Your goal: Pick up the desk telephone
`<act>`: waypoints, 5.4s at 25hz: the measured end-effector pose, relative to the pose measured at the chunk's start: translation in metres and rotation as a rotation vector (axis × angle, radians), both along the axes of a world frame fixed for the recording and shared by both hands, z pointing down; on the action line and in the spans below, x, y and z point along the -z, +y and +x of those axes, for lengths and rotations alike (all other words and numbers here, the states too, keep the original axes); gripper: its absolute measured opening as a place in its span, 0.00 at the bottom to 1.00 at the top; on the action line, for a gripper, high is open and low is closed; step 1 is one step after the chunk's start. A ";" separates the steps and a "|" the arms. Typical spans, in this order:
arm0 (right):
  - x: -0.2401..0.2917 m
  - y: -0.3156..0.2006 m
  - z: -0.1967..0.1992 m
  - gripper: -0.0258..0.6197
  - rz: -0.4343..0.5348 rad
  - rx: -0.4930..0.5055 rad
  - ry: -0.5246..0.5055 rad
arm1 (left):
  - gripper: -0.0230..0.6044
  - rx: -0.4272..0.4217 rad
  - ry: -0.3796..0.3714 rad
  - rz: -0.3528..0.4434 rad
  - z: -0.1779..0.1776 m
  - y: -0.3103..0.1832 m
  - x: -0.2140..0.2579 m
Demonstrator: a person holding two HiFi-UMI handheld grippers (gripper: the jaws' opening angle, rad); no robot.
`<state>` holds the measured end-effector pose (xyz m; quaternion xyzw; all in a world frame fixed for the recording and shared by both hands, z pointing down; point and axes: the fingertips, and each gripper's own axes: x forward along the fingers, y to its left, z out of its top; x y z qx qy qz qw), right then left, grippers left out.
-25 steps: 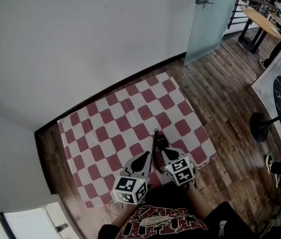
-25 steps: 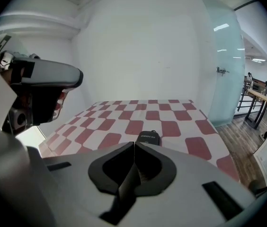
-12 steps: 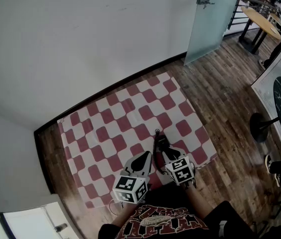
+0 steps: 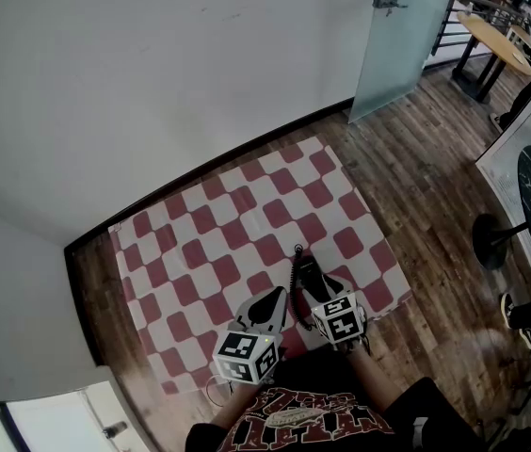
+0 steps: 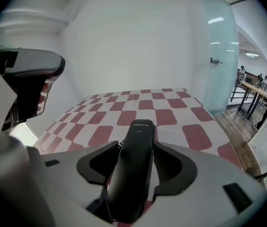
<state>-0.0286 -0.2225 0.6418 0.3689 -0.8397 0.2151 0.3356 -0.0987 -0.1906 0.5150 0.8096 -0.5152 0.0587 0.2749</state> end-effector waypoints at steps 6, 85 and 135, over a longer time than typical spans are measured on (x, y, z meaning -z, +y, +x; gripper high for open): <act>-0.013 -0.001 -0.002 0.44 -0.028 -0.012 0.029 | 0.05 -0.003 0.009 -0.006 0.000 0.000 -0.002; -0.046 0.022 -0.002 0.49 -0.141 0.091 0.120 | 0.05 -0.024 -0.091 -0.057 -0.005 0.012 -0.029; 0.091 0.052 -0.032 0.49 -0.048 0.185 0.019 | 0.05 -0.056 -0.111 -0.106 -0.001 0.016 -0.043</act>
